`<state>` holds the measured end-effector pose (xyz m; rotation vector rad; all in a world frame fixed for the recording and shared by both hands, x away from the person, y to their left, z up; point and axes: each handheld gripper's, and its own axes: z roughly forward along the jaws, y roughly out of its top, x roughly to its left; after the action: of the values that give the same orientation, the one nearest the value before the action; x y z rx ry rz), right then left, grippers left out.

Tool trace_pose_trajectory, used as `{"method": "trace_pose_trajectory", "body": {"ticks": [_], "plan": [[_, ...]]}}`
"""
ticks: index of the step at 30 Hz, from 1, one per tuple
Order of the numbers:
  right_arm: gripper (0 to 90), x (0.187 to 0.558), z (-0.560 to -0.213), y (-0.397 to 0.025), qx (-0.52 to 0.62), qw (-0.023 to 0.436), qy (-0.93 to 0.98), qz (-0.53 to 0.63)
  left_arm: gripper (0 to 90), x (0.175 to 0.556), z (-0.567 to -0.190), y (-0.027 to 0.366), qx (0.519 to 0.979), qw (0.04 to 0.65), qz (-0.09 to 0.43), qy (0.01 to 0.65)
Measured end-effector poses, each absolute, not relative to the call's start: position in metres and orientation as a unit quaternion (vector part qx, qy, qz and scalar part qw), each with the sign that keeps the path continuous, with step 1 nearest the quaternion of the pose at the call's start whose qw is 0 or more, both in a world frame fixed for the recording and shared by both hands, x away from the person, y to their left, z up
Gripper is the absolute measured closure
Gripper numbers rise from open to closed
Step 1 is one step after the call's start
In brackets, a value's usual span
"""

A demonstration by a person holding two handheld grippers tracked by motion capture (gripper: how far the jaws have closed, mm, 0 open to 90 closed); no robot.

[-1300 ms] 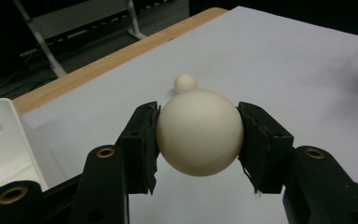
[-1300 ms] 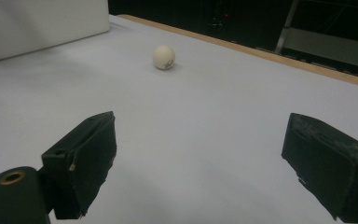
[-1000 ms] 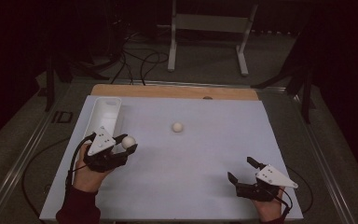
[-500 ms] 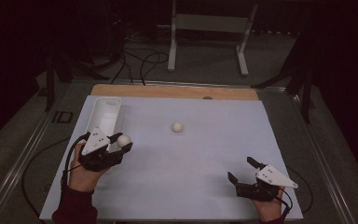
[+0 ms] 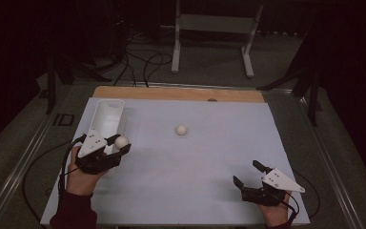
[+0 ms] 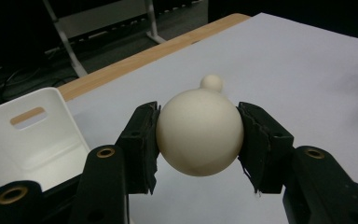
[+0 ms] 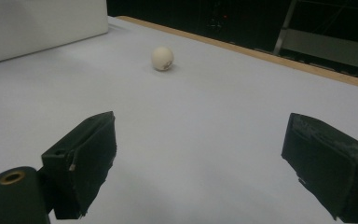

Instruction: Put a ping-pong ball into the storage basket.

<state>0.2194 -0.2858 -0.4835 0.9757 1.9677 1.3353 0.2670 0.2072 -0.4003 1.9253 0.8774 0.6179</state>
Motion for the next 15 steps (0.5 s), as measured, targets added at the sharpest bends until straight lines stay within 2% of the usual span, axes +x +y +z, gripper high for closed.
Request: {"method": "trace_pose_trajectory", "body": {"ticks": [15], "plan": [[9.6, 0.2193, -0.4838, -0.2851, 0.365, 0.281, 0.735, 0.498, 51.1, 0.2676, -0.3999, 0.2177, 0.772, 0.452, 0.255, 0.366]]}}
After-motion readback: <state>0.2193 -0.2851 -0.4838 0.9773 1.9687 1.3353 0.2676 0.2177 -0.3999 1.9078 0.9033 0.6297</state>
